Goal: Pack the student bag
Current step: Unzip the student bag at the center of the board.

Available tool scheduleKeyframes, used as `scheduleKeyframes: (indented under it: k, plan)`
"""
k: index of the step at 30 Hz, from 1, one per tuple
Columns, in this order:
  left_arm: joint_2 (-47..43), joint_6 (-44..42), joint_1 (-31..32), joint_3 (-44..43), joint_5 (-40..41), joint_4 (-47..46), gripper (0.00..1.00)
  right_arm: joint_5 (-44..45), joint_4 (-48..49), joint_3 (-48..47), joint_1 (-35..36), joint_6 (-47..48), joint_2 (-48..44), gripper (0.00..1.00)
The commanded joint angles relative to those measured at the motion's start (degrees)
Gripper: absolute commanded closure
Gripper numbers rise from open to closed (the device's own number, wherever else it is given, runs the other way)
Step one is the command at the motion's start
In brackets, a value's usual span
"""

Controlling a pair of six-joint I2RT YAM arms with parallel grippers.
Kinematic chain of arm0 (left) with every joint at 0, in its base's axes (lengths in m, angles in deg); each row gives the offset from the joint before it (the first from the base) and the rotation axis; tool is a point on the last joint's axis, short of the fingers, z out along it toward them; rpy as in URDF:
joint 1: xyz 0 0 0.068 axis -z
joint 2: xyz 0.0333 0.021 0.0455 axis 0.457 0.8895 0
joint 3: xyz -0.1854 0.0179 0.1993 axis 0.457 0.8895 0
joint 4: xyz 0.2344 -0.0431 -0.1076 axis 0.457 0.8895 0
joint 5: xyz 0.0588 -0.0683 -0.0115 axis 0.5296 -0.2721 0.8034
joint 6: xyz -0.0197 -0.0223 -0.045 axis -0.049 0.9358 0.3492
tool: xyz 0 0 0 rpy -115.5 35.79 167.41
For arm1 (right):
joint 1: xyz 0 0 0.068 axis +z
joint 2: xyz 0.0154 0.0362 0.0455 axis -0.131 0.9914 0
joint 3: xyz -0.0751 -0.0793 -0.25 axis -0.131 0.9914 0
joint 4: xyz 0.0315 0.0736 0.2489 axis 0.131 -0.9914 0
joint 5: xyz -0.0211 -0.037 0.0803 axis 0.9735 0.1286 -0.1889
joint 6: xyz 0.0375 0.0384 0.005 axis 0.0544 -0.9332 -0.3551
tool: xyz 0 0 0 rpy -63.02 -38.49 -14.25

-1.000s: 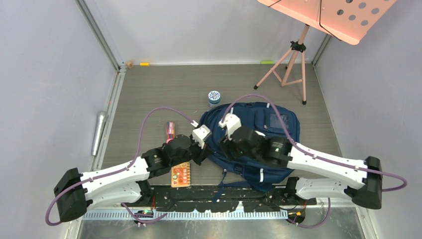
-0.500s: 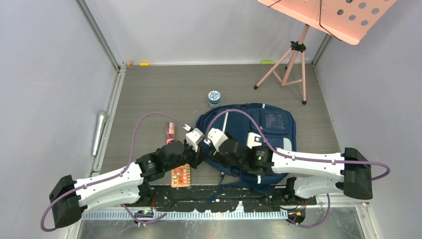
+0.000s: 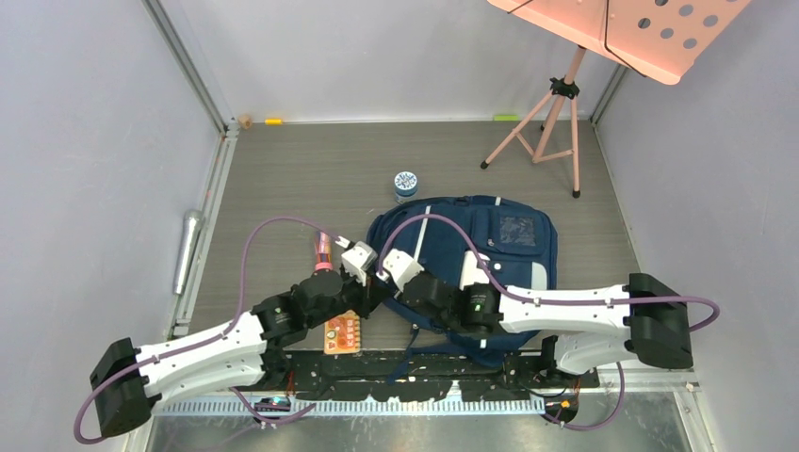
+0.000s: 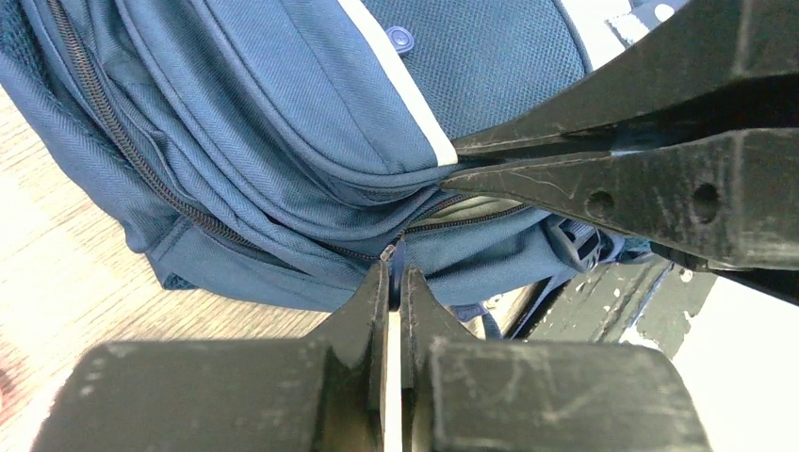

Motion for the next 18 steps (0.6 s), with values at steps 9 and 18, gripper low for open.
scheduleKeyframes:
  k: [9, 18]
  plan:
    - [-11.2, 19.4, 0.3, -0.2, 5.9, 7.8, 0.35, 14.1, 1.1, 2.7, -0.3, -1.2, -11.4, 0.99]
    - [-11.8, 11.1, 0.3, -3.9, 8.4, 10.3, 0.30, 13.4, 0.9, 3.4, -0.3, -2.5, -12.9, 0.99]
